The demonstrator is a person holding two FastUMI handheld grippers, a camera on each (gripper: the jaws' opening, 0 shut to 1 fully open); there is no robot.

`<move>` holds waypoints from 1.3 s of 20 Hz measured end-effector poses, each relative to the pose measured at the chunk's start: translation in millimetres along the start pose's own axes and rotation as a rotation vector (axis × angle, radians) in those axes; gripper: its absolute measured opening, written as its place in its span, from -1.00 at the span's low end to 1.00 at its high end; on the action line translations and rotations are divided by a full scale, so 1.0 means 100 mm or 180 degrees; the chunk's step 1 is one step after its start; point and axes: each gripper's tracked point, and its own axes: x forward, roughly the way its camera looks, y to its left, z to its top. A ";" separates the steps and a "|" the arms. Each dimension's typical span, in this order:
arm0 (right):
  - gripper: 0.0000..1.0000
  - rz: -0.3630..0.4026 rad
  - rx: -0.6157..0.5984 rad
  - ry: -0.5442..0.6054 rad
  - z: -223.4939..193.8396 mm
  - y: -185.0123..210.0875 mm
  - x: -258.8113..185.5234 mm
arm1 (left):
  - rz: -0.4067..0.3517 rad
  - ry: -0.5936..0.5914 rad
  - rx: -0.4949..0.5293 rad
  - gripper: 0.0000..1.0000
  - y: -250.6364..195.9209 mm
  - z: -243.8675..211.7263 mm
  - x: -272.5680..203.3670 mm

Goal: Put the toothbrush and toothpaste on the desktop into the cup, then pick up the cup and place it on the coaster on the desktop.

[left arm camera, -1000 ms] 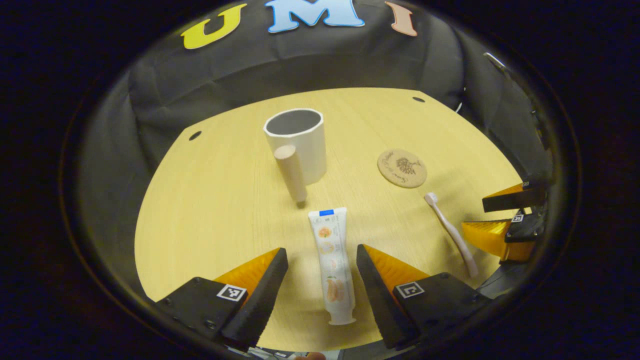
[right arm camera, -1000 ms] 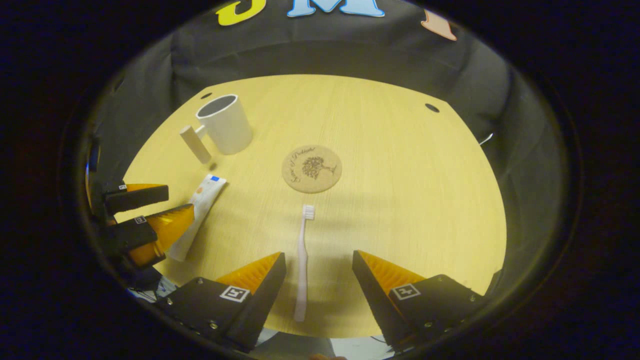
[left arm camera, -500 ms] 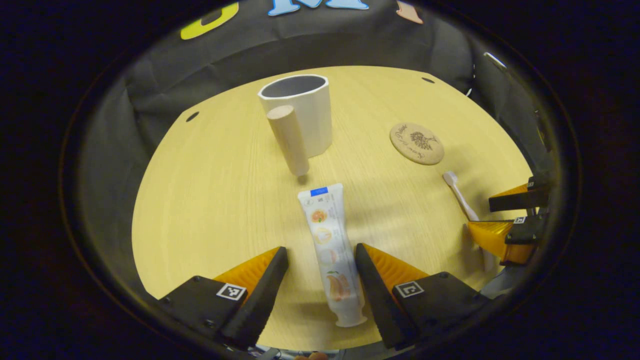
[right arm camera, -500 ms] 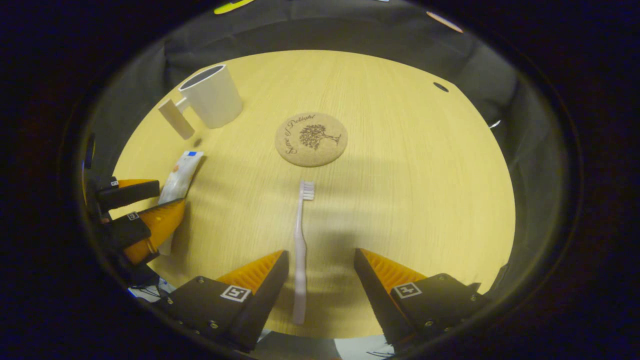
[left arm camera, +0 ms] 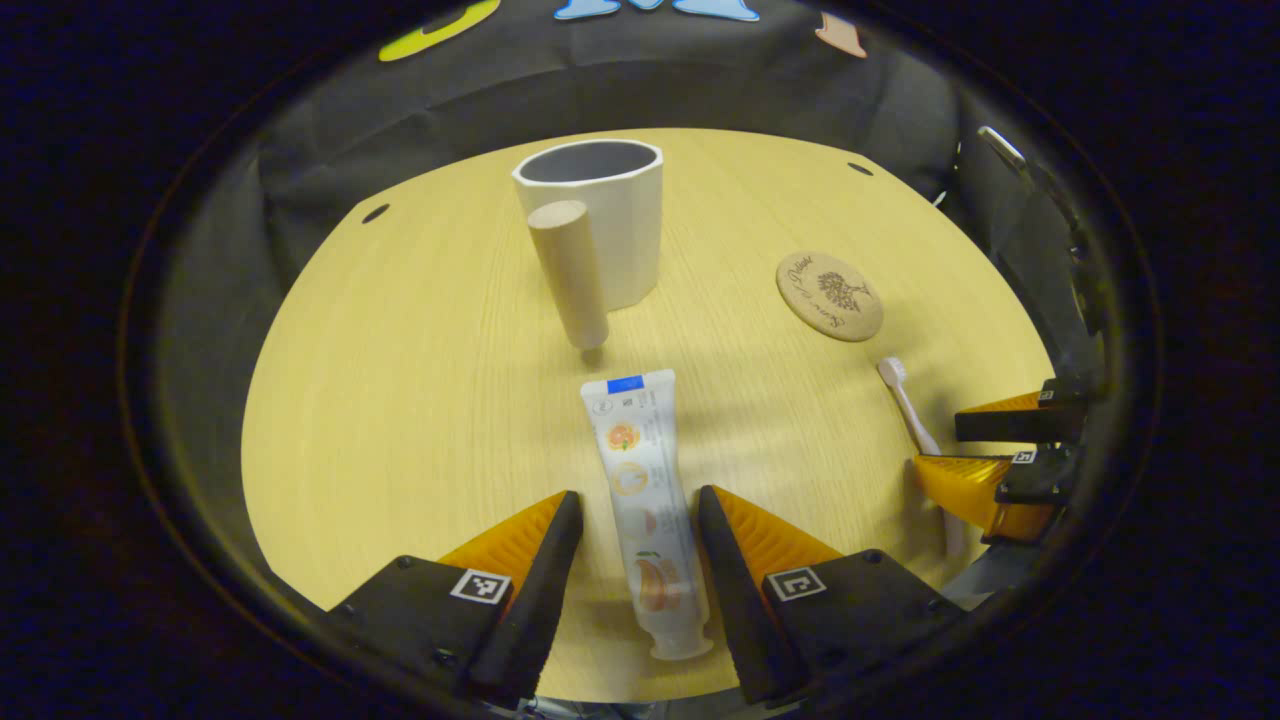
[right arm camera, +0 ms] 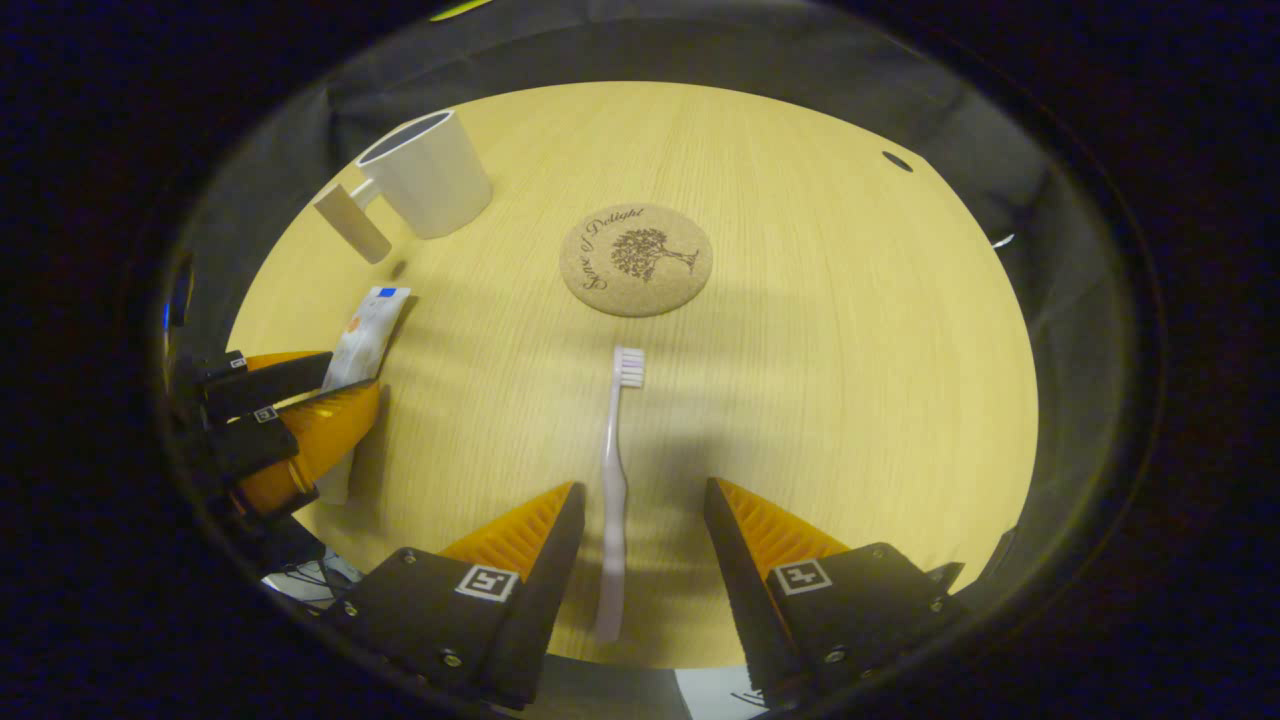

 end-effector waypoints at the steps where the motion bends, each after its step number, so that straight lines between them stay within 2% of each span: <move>1: 0.56 0.0004 0.0001 0.0022 -0.01 0.00 0.00 | -0.0046 -0.0009 0.0030 0.53 -0.04 0.02 0.01; 2: 0.25 0.0016 -0.0008 0.0036 0.00 0.01 0.00 | -0.0034 0.0026 0.0067 0.40 -0.05 0.01 0.02; 3: 0.29 0.0020 -0.0030 0.0055 0.00 0.00 0.00 | -0.0038 0.0028 0.0092 0.27 -0.05 0.01 0.01; 5: 0.29 0.0032 -0.0056 0.0115 0.00 0.00 -0.01 | -0.0079 0.0041 0.0046 0.24 -0.07 0.05 0.02; 6: 0.29 0.0036 -0.0073 0.0141 0.00 0.00 0.00 | -0.0066 0.0077 0.0026 0.01 -0.08 -0.04 0.03; 7: 0.29 0.0036 -0.0093 0.0150 0.00 0.00 0.00 | -0.0079 0.0071 0.0044 -0.05 -0.07 0.02 0.02; 10: -0.58 0.0086 0.0019 0.0225 -0.01 0.03 0.01 | -0.0060 0.0142 0.0046 -0.05 -0.07 0.01 0.01; 11: -0.57 0.0106 0.0021 0.0253 -0.02 0.03 0.00 | -0.0045 0.0151 0.0013 -0.05 -0.07 0.02 0.02; 12: -0.58 0.0115 0.0028 0.0276 -0.03 0.04 0.00 | -0.0034 0.0181 -0.0023 -0.27 -0.07 0.01 0.01; 13: -0.58 0.0125 0.0028 0.0291 -0.03 0.04 0.00 | -0.0035 0.0189 -0.0029 -0.27 -0.07 0.01 0.01; 14: -0.57 0.0035 0.0080 0.0198 0.03 0.02 0.06 | -0.0041 0.0195 -0.0022 -0.27 -0.07 0.02 0.00; 15: -0.72 0.0043 0.0109 0.0294 -0.01 -0.01 -0.03 | -0.0049 0.0219 -0.0006 -0.27 -0.06 0.01 0.00; 16: -0.87 0.0035 0.0137 0.0286 -0.02 -0.02 0.00 | -0.0043 0.0153 -0.0008 -0.37 -0.05 0.06 0.02; 17: -0.85 0.0047 0.0152 0.0326 -0.04 -0.01 0.01 | -0.0062 0.0219 -0.0041 -0.48 -0.06 0.00 -0.03; 19: -0.86 0.0040 0.0204 0.0262 0.00 -0.02 0.03 | -0.0100 0.0203 -0.0041 -0.47 -0.06 0.00 -0.02; 20: -0.96 0.0053 0.0215 0.0301 -0.01 -0.01 0.00 | -0.0070 0.0097 -0.0045 -0.46 -0.03 0.08 -0.04; 21: -0.96 0.0065 0.0252 0.0263 -0.01 -0.01 -0.03 | -0.0096 0.0124 -0.0071 -0.67 -0.01 0.03 -0.03; 26: -0.96 0.0185 0.0393 0.0268 0.00 0.03 -0.01 | -0.0181 0.0113 -0.0253 -0.69 0.01 0.05 -0.06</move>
